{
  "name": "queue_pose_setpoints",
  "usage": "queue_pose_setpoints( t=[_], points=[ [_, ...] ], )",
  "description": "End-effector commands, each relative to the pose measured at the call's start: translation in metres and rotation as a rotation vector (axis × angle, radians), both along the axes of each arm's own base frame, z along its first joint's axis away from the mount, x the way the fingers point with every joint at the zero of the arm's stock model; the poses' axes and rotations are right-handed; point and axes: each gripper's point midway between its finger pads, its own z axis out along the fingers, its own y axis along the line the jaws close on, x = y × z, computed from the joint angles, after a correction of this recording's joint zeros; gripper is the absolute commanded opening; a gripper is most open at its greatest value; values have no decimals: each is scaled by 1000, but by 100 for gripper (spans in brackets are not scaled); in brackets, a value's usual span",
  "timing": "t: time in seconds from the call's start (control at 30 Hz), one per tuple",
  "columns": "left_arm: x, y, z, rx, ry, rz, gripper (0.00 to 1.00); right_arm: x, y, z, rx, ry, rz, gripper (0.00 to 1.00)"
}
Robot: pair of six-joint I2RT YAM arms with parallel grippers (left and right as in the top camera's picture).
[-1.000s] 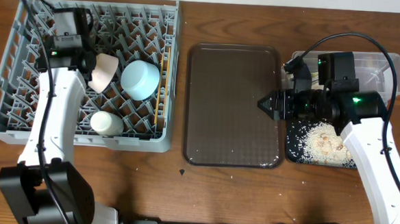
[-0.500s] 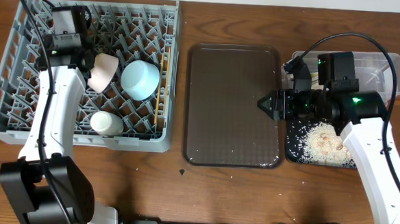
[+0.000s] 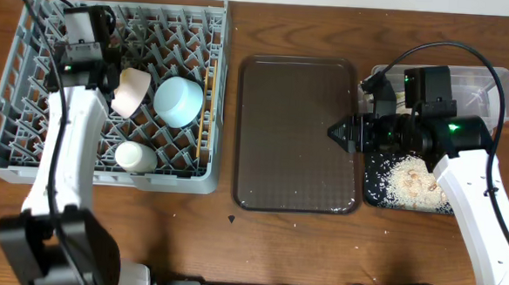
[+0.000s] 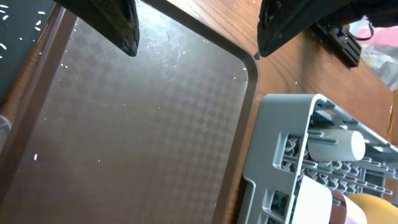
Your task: Sort waste into correct bins and load items into the dishwasher
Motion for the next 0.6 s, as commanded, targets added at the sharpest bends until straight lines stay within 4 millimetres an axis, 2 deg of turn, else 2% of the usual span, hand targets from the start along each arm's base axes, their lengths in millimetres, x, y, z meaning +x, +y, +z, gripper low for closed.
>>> queue_pose_setpoints(
  t=[0.0,0.23,0.33,0.4,0.47,0.57],
  points=[
    [-13,-20,53,9,-116,-46,60,-2,4,6,8,-11,5,58],
    [-46,-65,89,-78,-202,-68,64,2,-4,2,-40,-17,-34,58],
    [-69,-108,94,-238,-209,-156,64,4,-5,9,-33,-42,-44,57],
    [-84,-144,100,-354,-204,-284,70,3,-5,20,-25,-83,-45,57],
    [-107,-177,113,-441,-207,-410,75,0,-5,40,-12,-150,-46,57],
    [-139,-194,130,-485,-236,-484,81,-14,-7,73,10,-256,-47,59]
  ],
)
